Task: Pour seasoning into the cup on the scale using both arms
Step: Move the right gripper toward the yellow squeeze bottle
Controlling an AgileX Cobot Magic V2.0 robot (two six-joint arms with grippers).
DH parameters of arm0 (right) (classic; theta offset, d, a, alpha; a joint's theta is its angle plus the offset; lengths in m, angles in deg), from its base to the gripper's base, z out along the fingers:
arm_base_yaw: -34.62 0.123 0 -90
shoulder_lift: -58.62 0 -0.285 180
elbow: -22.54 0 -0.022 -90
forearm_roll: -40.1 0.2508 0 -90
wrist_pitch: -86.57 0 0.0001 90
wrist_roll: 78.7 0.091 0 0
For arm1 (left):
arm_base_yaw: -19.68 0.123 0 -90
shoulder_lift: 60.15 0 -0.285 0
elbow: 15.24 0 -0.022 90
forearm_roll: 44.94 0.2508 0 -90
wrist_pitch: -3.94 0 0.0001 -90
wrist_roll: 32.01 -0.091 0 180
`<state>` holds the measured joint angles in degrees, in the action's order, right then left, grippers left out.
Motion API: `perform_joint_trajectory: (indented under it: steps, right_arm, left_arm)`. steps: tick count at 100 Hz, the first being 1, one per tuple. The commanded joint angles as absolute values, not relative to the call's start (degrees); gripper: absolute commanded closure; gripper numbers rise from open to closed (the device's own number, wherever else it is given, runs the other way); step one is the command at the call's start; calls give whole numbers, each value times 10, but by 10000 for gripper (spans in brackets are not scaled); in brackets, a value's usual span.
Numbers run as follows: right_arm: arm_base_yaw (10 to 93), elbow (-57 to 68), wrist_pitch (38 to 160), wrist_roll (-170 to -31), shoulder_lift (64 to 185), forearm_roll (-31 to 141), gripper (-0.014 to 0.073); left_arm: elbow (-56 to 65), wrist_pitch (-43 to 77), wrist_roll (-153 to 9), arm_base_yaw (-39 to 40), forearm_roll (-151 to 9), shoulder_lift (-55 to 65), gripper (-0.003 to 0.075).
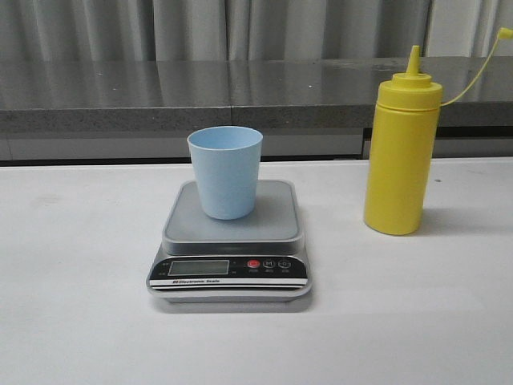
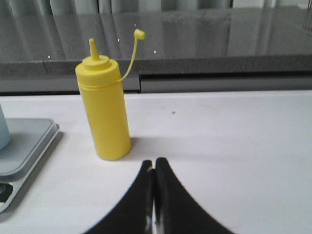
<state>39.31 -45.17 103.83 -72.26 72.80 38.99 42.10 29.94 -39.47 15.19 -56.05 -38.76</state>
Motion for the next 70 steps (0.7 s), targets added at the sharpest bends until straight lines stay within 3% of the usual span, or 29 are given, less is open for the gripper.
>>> perform_joint_trajectory:
  steps: [1,43,55,70]
  right_arm:
    - [390,-407,1024,-727,787,401,661]
    - [392,-312,1001,-727,1026,414,629]
    - [397,-312,946,-727,1070,414,468]
    - [418,-312,877,-727,1110,414,110]
  left_arm:
    - [408,257,-389,151,-570,-383,741]
    - [408,257,-389,151,-570,-383,741]
    - [408,257,-389,151,-570,-383,741]
    - [408,257,-389,151,-570,-383,741]
